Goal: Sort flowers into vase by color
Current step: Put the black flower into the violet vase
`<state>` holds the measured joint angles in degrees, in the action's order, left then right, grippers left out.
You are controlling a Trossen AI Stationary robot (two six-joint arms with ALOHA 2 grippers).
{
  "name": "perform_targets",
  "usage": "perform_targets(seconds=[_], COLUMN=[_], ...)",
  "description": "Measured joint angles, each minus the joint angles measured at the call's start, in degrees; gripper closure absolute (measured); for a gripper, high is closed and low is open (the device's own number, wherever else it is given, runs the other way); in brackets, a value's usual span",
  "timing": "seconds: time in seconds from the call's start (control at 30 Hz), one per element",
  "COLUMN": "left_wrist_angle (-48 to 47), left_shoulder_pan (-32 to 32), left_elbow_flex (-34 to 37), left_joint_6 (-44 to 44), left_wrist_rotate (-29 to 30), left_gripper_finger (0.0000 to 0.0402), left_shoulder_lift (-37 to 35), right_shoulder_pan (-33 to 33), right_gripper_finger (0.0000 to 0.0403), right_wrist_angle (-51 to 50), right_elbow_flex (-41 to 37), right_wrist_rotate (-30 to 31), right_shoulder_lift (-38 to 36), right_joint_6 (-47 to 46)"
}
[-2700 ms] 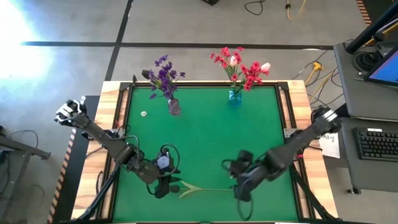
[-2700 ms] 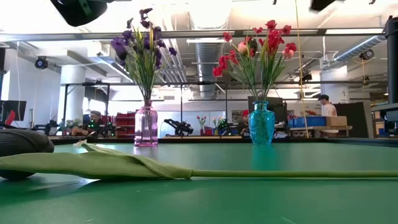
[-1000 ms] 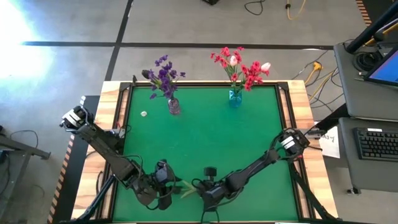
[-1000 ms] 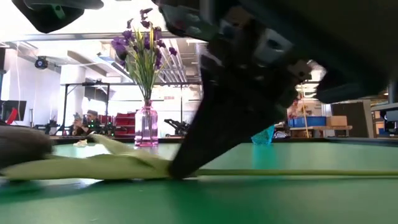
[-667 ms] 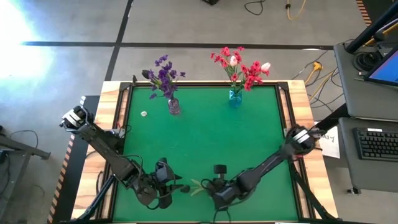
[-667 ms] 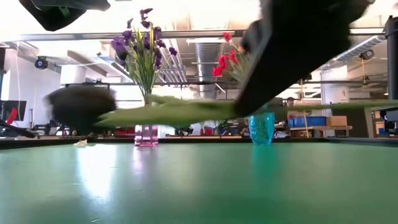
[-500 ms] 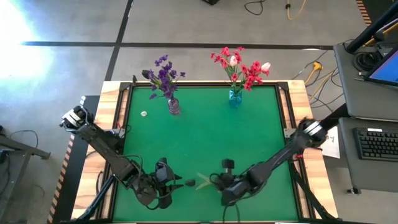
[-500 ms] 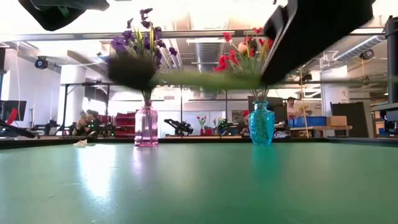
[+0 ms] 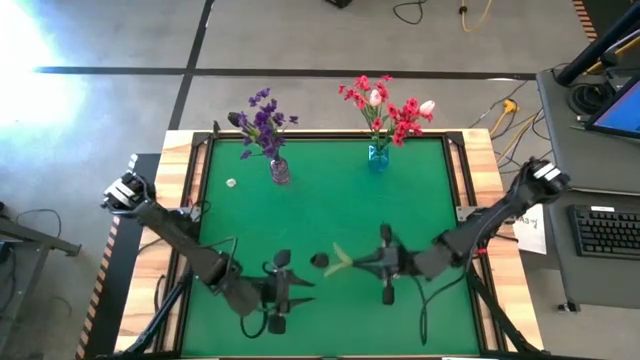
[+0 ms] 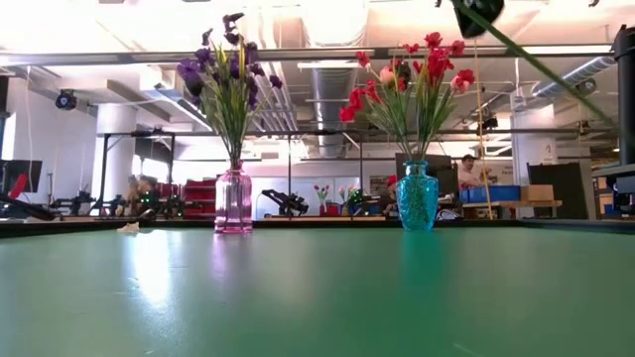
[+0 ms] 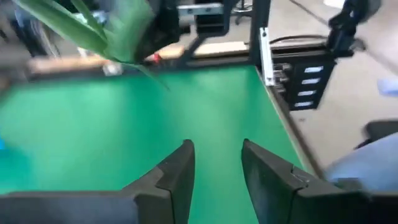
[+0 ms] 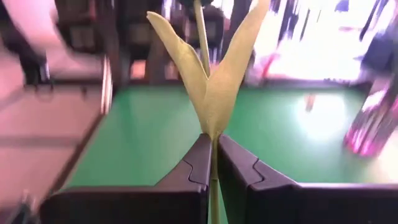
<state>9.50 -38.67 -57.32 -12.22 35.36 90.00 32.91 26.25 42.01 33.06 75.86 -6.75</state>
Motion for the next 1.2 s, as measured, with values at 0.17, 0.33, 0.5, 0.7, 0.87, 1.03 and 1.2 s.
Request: perform_targets(seconds=[0.17,0.33,0.5,0.7,0.87,1.03,1.2], left_wrist_angle=[4.84,15.52,28.28,38.62,45.33,49.40,49.64], left_shoulder_pan=[6.63,13.75,15.79,15.20,15.62,16.46,16.48], left_elbow_flex=[0.15,0.58,0.83,0.90,0.79,0.79,0.81], left_joint_6=[19.77,23.85,20.11,22.00,24.50,27.71,25.96], left_wrist_rotate=[-3.57,-22.55,-33.22,-22.23,-14.77,-14.21,-15.81], left_gripper_finger=[0.0296,0.0316,0.0325,0.0326,0.0318,0.0289,0.0246], left_shoulder_lift=[-1.02,-1.18,1.42,4.30,7.60,9.52,10.25], right_shoulder_pan=[-2.21,-3.83,-3.66,-3.43,-3.58,-3.83,-4.72], right_gripper_finger=[0.0390,0.0390,0.0390,0.0390,0.0390,0.0390,0.0390], right_wrist_angle=[13.08,20.00,22.69,24.90,28.66,29.68,26.97], right_elbow_flex=[-5.14,-5.78,-5.74,-5.74,-5.69,-3.69,-1.90], right_wrist_rotate=[-0.06,-6.27,-13.85,-15.50,-15.53,-15.02,-15.07], right_shoulder_lift=[-5.11,-6.92,-6.47,-6.39,-3.50,-2.34,-2.34], right_joint_6=[9.55,16.75,18.47,19.26,22.62,27.27,30.29])
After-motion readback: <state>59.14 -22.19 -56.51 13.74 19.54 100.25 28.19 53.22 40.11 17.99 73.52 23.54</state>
